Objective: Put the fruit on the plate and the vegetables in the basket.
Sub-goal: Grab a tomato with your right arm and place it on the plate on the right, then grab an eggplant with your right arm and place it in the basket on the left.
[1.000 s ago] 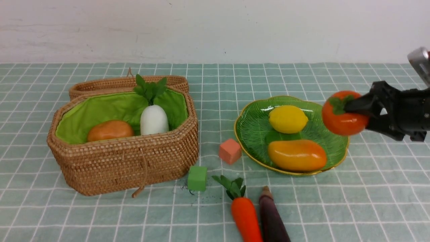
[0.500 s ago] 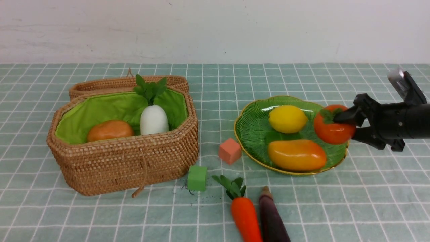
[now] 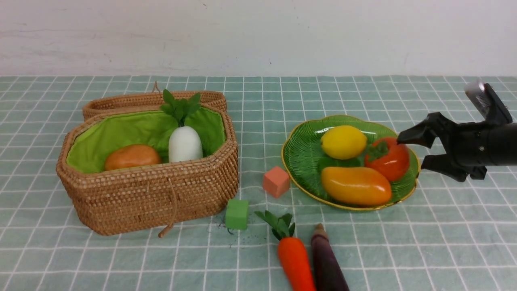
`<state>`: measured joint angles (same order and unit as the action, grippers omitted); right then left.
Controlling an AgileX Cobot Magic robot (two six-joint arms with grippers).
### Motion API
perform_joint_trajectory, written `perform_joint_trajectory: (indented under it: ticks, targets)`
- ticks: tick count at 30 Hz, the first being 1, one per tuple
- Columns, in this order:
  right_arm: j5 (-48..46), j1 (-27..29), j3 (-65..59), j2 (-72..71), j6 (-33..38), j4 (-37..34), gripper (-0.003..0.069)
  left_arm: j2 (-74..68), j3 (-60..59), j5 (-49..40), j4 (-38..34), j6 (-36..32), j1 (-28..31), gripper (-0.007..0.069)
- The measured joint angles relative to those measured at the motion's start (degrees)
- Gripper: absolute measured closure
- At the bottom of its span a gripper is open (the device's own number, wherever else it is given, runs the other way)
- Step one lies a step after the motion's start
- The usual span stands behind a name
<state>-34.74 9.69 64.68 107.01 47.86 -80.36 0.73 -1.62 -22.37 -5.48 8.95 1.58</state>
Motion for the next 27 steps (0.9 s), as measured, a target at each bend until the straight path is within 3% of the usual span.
perform_joint_trajectory:
  ticks: [8,13,17,18,22,27]
  targets:
    - [-6.1,-0.1,0.0,-7.1,-1.5,8.1,0.0015,0.0,0.0,0.0,0.0,0.0,0.0,0.0401]
    - [-8.7,-2.8,0.0,-14.9,-10.5,19.4,0.0023,0.0,0.0,0.0,0.0,0.0,0.0,0.0396]
    - [-11.8,-12.3,0.1,-20.7,-21.2,32.0,0.0044,0.0,0.0,0.0,0.0,0.0,0.0,0.0391]
    - [-12.0,-12.9,0.1,-20.8,-21.2,32.0,0.0046,0.0,0.0,0.0,0.0,0.0,0.0,0.0391]
    - [-14.9,-25.4,0.1,-21.3,-34.3,47.0,0.0065,0.0,0.0,0.0,0.0,0.0,0.0,0.0387]
    - [-13.2,-35.1,-0.3,-19.8,-50.0,60.5,0.0067,0.0,0.0,0.0,0.0,0.0,0.0,0.0387]
